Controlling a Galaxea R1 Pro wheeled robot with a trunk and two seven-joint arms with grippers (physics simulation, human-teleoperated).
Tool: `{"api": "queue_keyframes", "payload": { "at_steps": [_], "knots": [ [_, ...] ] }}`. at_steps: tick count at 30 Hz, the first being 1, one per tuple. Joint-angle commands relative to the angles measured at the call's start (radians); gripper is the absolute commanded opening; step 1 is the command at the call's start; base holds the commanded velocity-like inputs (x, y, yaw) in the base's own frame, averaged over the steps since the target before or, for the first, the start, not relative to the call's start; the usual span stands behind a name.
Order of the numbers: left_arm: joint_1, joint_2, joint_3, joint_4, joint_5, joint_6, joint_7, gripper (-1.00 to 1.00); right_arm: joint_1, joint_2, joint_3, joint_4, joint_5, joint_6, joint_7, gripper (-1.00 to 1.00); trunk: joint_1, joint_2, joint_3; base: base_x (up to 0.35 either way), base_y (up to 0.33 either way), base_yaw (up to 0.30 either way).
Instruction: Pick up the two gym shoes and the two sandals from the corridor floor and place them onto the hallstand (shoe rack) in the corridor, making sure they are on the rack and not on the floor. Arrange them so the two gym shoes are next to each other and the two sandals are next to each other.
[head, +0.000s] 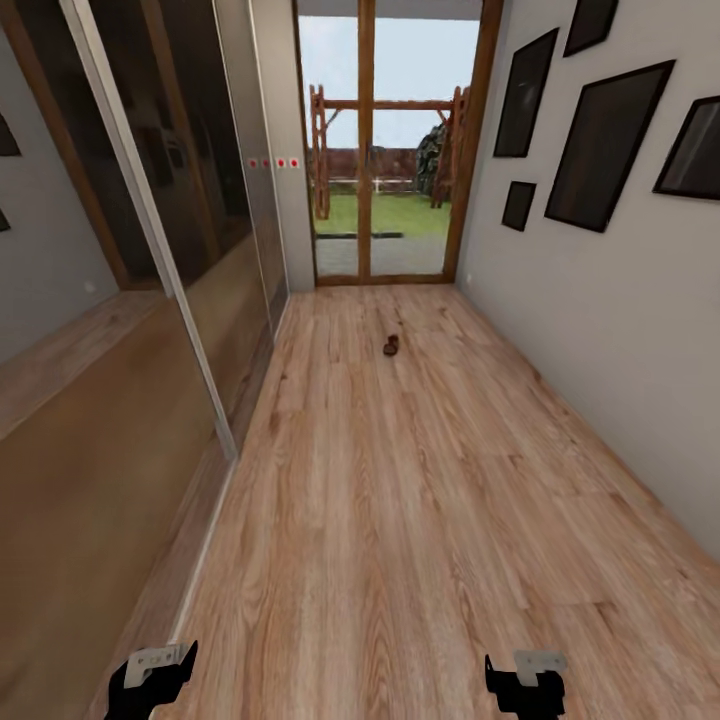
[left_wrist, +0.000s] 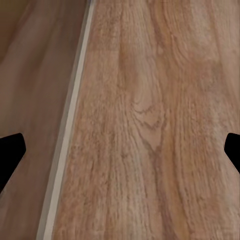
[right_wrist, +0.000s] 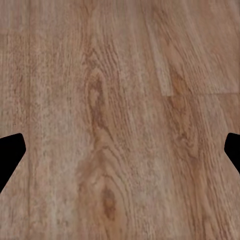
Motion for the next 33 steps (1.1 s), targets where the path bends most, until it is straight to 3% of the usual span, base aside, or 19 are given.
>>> {"api": "queue_keyframes", "payload": {
  "at_steps": [1,33],
  "knots": [
    [-0.001,0.0,0.004,0.001,0.007,-0.001,-0.01,1.0,-0.001,0.0,0.001,0.001,0.006,-0.001,-0.007,1.0,0.0,0.0,-0.001,0.332,0.039,0.0],
    [-0.001,0.0,0.004,0.001,0.007,-0.002,-0.01,1.0,-0.001,-0.001,0.002,0.001,0.006,-0.001,-0.007,1.0,0.0,0.0,-0.001,0.335,0.004,0.0]
  ]
}}
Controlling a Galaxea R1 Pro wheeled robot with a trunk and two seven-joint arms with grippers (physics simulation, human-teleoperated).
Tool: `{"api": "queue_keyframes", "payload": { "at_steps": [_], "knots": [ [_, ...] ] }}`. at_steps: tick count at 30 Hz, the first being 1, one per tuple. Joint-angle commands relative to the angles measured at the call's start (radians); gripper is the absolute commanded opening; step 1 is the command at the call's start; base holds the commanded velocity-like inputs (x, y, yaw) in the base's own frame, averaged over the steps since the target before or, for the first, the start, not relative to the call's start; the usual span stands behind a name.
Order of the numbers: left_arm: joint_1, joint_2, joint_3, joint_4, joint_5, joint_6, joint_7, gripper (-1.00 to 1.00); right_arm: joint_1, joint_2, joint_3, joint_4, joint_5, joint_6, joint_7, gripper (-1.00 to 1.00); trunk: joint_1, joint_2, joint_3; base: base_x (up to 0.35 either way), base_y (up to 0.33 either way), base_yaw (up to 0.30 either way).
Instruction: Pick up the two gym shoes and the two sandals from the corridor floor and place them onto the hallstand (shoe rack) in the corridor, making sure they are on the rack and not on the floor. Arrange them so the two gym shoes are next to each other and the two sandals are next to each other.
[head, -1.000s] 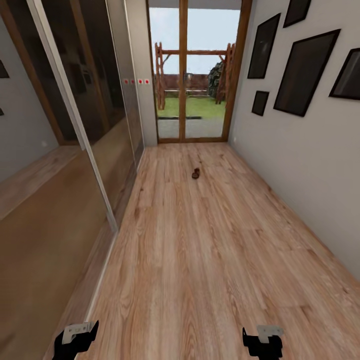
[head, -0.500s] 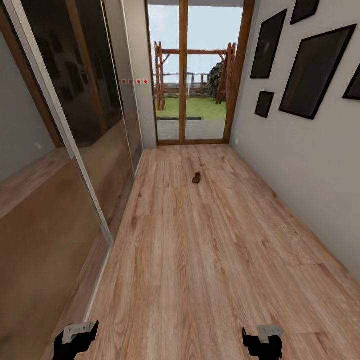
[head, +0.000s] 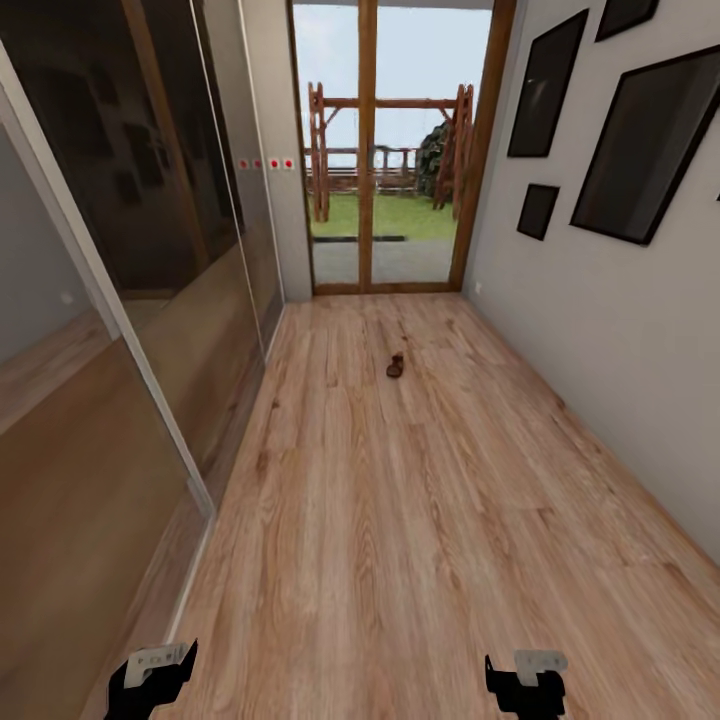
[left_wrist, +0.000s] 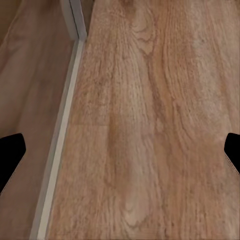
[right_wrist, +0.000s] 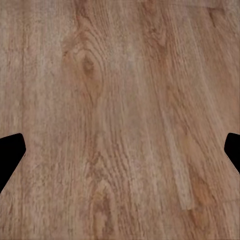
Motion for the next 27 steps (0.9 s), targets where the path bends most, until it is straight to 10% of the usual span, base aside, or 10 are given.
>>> {"api": "queue_keyframes", "payload": {
  "at_steps": [1,27],
  "knots": [
    [-0.001,0.0,0.004,0.001,0.007,-0.001,-0.01,1.0,-0.001,0.0,0.002,0.001,0.006,-0.001,-0.007,1.0,0.0,0.0,-0.001,0.336,0.0,0.0],
    [-0.001,-0.002,0.006,0.001,0.006,-0.001,-0.01,1.0,-0.001,0.0,0.0,-0.001,0.005,-0.001,-0.007,1.0,0.0,0.0,-0.001,0.336,-0.006,0.0]
  ]
}}
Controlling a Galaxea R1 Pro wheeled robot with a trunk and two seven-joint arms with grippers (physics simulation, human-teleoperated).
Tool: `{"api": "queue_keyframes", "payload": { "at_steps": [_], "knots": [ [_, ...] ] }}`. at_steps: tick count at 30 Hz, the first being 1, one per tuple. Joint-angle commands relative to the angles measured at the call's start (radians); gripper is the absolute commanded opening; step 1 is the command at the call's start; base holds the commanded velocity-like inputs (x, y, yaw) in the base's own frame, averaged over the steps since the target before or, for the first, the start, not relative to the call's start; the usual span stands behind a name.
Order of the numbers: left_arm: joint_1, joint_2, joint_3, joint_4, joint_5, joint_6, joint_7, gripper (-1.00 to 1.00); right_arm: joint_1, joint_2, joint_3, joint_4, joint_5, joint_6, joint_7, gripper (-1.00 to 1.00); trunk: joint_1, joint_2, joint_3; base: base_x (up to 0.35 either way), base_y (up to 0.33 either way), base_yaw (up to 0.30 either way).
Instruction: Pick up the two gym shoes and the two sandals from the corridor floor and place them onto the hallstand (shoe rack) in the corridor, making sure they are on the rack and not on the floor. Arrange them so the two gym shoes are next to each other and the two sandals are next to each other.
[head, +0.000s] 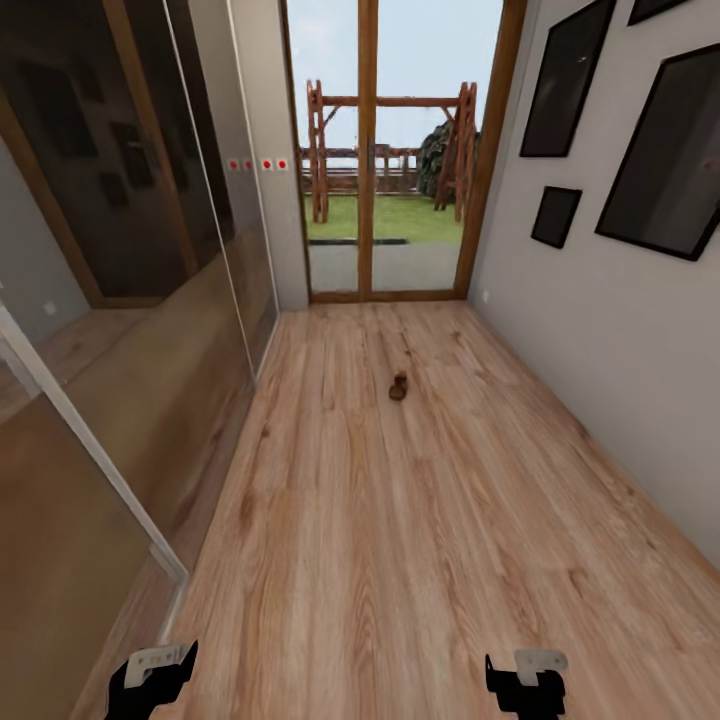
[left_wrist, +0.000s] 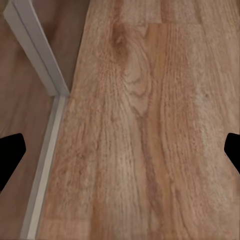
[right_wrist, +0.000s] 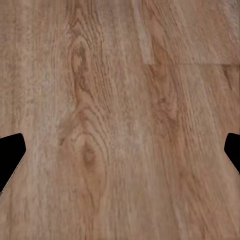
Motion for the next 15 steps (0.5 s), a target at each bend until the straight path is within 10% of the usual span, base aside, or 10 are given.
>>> {"api": "queue_keyframes", "payload": {
  "at_steps": [1,15],
  "knots": [
    [-0.001,0.0,0.004,0.001,0.007,-0.001,-0.01,1.0,-0.001,0.0,0.001,0.001,0.006,-0.001,-0.006,1.0,0.0,0.0,-0.001,0.332,-0.07,0.0],
    [-0.001,0.0,0.003,0.001,0.007,-0.002,-0.01,1.0,-0.001,0.0,0.001,0.001,0.006,-0.001,-0.007,1.0,0.0,0.0,-0.001,0.301,-0.126,0.0]
  ]
}}
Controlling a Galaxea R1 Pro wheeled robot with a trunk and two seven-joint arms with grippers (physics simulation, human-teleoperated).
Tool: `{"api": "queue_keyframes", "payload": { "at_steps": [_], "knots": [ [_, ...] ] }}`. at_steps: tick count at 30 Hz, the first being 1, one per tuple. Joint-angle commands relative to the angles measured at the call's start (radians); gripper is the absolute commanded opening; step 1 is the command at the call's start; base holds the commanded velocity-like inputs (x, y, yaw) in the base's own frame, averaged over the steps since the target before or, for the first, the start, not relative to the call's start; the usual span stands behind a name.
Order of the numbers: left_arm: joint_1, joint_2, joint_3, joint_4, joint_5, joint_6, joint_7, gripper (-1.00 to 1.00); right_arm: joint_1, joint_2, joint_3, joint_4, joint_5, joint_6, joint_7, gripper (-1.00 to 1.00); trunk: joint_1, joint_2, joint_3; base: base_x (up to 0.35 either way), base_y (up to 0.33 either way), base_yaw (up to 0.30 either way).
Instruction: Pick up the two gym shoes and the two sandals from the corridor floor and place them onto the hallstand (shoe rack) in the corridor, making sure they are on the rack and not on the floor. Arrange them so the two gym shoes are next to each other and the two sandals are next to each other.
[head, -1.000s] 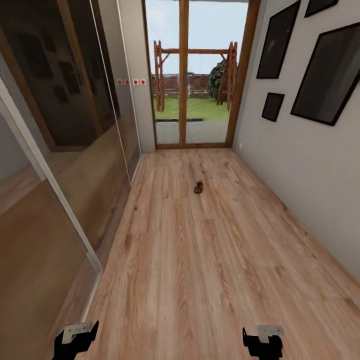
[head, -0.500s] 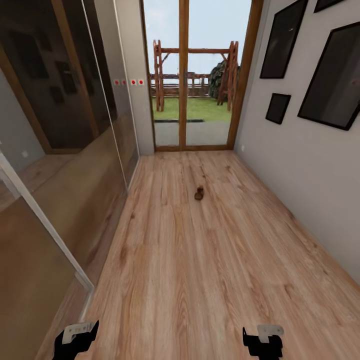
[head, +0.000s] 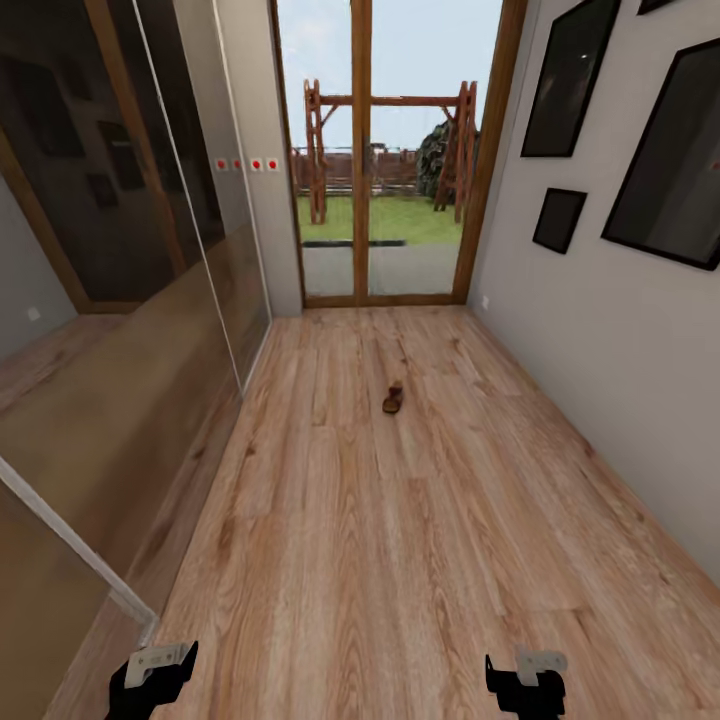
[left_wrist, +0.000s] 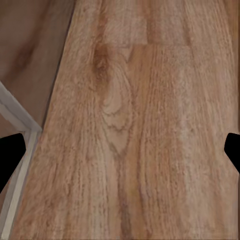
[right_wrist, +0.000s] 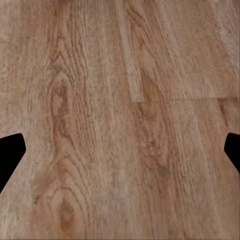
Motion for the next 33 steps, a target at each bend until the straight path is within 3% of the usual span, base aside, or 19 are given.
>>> {"api": "queue_keyframes", "payload": {
  "at_steps": [1,33],
  "knots": [
    [-0.001,0.0,0.004,0.001,0.007,-0.001,-0.01,1.0,-0.001,0.0,0.001,0.001,0.006,-0.001,-0.006,1.0,0.0,0.0,-0.001,0.284,-0.149,0.0],
    [0.001,0.0,0.005,0.002,0.007,-0.001,-0.01,1.0,-0.001,0.001,0.003,0.001,0.006,-0.001,-0.006,1.0,0.0,0.0,-0.001,0.281,-0.16,0.0]
  ]
}}
